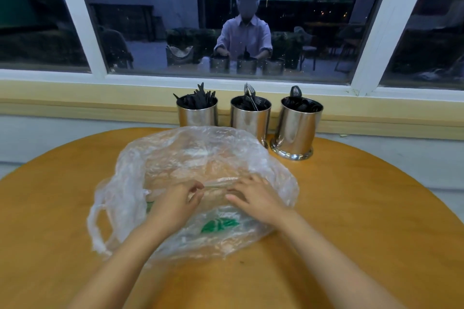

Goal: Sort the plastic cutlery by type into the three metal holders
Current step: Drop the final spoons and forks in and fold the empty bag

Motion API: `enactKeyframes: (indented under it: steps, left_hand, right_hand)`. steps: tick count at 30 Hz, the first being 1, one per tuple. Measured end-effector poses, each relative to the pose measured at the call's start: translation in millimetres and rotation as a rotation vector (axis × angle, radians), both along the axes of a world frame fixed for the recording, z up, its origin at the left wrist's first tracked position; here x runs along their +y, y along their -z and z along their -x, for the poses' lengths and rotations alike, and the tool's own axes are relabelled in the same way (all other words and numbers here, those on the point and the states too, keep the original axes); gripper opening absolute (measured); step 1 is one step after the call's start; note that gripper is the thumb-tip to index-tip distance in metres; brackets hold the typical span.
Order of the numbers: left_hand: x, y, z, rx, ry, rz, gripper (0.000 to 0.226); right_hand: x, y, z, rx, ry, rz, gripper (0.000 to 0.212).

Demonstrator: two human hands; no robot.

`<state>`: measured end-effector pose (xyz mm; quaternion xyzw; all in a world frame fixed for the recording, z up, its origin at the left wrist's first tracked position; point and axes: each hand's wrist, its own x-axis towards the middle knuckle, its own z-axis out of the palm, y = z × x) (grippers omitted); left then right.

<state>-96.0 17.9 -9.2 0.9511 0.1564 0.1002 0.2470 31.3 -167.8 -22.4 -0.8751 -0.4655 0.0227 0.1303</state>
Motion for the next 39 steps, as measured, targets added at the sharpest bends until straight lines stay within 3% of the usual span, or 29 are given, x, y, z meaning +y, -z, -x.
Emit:
enactKeyframes:
  steps: [5,7,9,11,13,16,18,20,24,27,29,31,32,34,35,37,39]
  left_hand:
    - [-24,29,26,0.050,0.157,-0.096,0.027]
    - [-42,35,26,-0.027,0.226,-0.133,0.028]
    - [-54,34,23,-0.204,0.236,-0.303,0.030]
    - [-60,30,22,-0.398,0.124,-0.430,0.032]
    - [-59,22,23,-0.429,-0.093,-0.445,0.049]
    - [-53,25,20,-0.186,-0.249,-0.184,0.079]
    - [-59,31,15,-0.131,-0.170,0.207,0.087]
    - [-74,32,10,-0.162,-0.117,0.535,0.094]
    - [-102,19,-3,-0.180,-0.122,0.933,0.117]
    - [-108,11,-20,-0.147,-0.147,1.059,0.142]
    - [-104,22,-35,-0.172,-0.205,1.092,0.117]
    - [-100,36,-47,-0.205,-0.279,1.372,0.068]
    - [-103,37,-45,-0.181,-0.266,1.545,0.065]
    - [-107,40,-41,-0.208,-0.207,1.664,0.037]
    - [-110,38,-38,-0.208,-0.170,1.610,0.019]
    - [-113,41,-33,-0.197,-0.064,1.379,0.028]
    - [-109,52,-31,-0.204,0.050,1.186,0.035]
  right_hand:
    - [-40,24,24,-0.097,0.124,0.086,0.051]
    - [-64,28,25,-0.134,0.174,0.086,0.047]
    - [-89,32,24,-0.192,0.214,0.029,0.047]
    - [-110,34,22,-0.297,0.272,-0.111,0.054]
    - [-124,35,20,-0.336,0.457,-0.172,0.075]
    - [-134,38,19,0.009,0.751,-0.173,0.107]
    - [-132,45,24,0.179,0.726,-0.187,0.112]
    - [-123,49,34,0.225,0.605,-0.311,0.106]
    - [-102,49,61,0.318,0.271,-0.411,0.071]
    - [-99,40,79,0.570,0.104,-0.526,0.052]
    - [-98,33,89,0.658,0.076,-0.624,0.048]
    - [-97,30,96,0.692,0.069,-0.731,0.046]
    - [-95,29,98,0.682,0.067,-0.768,0.047]
    - [-95,26,92,0.494,0.127,-0.752,0.069]
    - [-94,23,87,0.327,0.159,-0.669,0.091]
    - [-94,22,65,0.048,0.225,-0.409,0.123]
    - [-91,25,46,0.064,0.261,-0.221,0.130]
